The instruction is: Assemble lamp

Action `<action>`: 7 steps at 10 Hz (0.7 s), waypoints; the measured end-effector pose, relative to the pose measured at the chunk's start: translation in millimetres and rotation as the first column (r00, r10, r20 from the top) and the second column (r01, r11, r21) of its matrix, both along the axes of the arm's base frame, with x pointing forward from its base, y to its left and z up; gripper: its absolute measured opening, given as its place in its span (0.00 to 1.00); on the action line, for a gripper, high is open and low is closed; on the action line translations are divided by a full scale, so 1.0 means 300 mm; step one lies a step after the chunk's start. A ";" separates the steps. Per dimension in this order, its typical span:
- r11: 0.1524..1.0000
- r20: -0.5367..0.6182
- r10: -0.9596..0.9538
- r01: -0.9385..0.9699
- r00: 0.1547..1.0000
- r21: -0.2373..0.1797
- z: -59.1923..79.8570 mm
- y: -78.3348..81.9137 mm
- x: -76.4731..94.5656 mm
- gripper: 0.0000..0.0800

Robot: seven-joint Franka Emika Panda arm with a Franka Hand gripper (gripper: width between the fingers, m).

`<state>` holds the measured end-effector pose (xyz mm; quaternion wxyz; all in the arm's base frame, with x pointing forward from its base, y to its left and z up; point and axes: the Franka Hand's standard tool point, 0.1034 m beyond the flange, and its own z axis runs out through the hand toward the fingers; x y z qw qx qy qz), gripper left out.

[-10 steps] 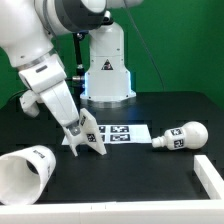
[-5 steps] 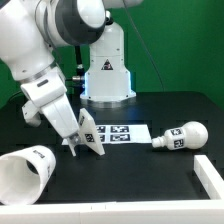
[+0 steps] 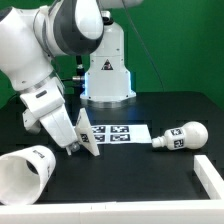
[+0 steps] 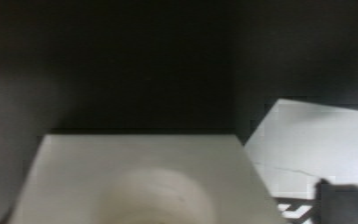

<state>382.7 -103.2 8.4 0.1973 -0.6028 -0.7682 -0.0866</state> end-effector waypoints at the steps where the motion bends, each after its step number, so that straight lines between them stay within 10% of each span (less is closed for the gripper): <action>1: 1.000 -0.003 0.000 0.000 1.000 -0.003 0.000 -0.002 -0.001 0.57; 7: 0.995 0.028 0.096 -0.096 0.995 0.023 0.028 -0.008 -0.003 0.57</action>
Offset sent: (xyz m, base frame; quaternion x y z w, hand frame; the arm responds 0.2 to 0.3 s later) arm 0.0000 0.0000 0.0000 0.0000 0.0000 0.0000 1.0000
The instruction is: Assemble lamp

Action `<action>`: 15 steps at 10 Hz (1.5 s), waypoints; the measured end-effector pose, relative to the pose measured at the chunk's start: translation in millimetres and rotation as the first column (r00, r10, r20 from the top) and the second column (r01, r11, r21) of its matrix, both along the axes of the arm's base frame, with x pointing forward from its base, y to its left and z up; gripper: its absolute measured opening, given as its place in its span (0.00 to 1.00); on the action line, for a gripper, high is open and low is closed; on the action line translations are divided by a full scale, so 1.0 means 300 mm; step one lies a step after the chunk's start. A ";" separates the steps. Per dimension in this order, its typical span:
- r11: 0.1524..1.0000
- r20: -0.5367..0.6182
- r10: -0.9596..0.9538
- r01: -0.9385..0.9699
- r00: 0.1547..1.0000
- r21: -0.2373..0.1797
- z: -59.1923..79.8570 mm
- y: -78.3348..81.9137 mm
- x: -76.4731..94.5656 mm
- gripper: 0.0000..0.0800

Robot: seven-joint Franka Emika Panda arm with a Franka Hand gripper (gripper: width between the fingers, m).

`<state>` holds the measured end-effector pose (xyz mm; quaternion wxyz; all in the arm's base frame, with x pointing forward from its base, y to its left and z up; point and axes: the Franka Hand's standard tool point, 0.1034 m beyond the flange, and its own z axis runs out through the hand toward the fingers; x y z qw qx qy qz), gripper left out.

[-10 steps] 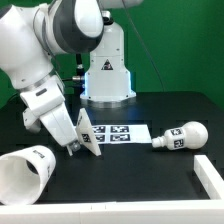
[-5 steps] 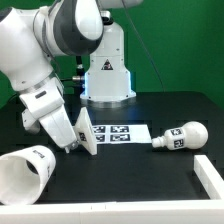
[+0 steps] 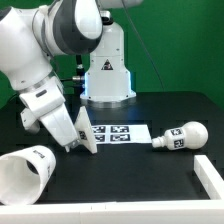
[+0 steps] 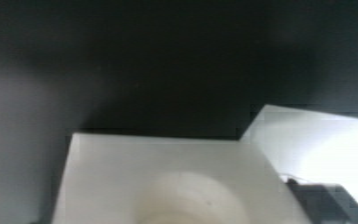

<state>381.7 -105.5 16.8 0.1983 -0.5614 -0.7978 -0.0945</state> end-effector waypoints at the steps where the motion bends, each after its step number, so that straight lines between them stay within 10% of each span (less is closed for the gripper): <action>1: 0.999 0.004 0.042 -0.042 0.999 0.008 0.028 0.007 0.003 0.57; 7: 0.921 0.105 0.381 -0.387 0.919 0.047 0.071 -0.001 -0.010 0.57; 12: 0.695 0.286 0.677 -0.717 0.678 0.054 0.078 0.134 0.116 0.57; 15: 0.690 0.254 0.691 -0.722 0.676 0.045 0.068 0.091 0.096 0.57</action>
Offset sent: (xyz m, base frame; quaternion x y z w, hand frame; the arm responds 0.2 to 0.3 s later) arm -0.0097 0.0159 0.0082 -0.0624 0.0216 -0.0488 0.9966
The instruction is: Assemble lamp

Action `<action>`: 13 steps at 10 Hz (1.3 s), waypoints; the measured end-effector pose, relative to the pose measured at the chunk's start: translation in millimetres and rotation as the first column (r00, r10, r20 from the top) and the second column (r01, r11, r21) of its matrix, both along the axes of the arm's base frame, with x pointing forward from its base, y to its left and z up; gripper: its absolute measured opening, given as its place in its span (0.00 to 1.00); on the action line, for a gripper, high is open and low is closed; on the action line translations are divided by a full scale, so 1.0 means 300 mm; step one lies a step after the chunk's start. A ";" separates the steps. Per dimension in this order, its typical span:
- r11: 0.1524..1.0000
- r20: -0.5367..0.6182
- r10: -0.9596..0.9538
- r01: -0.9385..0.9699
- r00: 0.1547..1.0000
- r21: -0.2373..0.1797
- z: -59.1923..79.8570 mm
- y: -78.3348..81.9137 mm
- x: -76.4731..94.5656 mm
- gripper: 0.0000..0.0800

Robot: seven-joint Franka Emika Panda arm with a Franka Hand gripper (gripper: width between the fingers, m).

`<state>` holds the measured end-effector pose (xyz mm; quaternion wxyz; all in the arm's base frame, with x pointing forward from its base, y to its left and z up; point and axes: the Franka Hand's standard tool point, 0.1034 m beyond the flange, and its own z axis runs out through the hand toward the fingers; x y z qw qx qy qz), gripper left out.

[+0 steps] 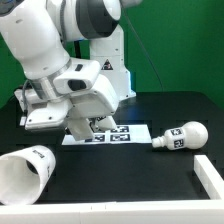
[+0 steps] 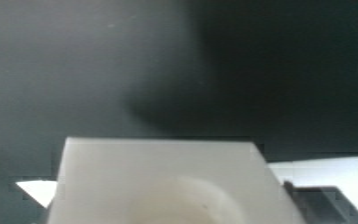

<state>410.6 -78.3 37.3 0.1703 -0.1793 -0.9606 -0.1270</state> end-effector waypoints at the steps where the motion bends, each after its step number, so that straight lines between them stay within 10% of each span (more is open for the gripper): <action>1: 1.000 -0.004 -0.007 0.007 1.000 -0.004 -0.002 -0.004 -0.002 0.57; 11: 0.992 -0.020 -0.120 0.119 0.993 -0.047 -0.083 -0.046 -0.026 0.57; 13: 0.991 -0.025 -0.128 0.127 0.991 -0.052 -0.086 -0.051 -0.031 0.83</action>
Offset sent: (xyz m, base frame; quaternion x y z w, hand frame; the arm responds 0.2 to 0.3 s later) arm 0.0067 0.0203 -0.0154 -0.0767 -0.0368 -0.0386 0.9956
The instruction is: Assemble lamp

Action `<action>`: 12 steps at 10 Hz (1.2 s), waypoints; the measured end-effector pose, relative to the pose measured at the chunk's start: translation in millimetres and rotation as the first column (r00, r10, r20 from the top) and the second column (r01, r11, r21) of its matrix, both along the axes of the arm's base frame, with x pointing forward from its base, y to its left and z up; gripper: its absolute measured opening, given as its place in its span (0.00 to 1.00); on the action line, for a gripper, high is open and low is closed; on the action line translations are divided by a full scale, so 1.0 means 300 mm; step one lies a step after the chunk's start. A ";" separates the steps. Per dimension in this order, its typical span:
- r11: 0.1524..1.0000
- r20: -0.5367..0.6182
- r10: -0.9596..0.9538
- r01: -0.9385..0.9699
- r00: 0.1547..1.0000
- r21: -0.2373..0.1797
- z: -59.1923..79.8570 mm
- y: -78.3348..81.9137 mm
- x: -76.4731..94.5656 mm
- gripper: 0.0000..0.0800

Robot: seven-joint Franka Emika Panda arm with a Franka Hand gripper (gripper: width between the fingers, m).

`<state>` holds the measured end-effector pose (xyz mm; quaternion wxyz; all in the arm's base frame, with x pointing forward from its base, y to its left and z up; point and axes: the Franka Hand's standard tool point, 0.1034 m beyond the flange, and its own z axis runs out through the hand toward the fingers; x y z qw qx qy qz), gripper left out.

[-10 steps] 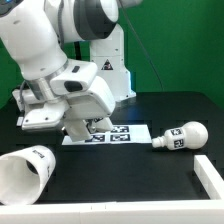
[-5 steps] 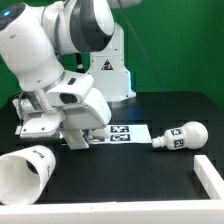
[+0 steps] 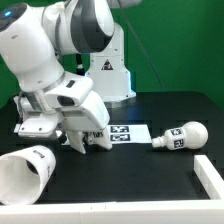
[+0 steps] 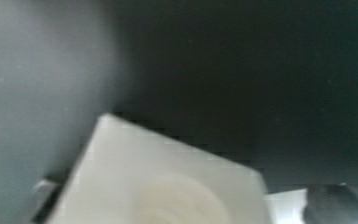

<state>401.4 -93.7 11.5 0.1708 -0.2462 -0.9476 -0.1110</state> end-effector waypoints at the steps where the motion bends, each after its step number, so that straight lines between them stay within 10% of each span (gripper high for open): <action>1: 1.000 -0.003 -0.001 0.001 1.000 -0.004 -0.001 -0.004 -0.002 0.83; 8: 0.999 -0.016 -0.034 0.033 0.999 -0.027 0.003 -0.026 -0.008 0.87; 12: 0.972 0.021 -0.196 0.197 0.980 -0.126 0.144 -0.071 0.055 0.87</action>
Offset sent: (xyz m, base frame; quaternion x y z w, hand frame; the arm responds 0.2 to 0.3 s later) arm 0.0000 0.0000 0.0000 0.0000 0.0000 0.0000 1.0000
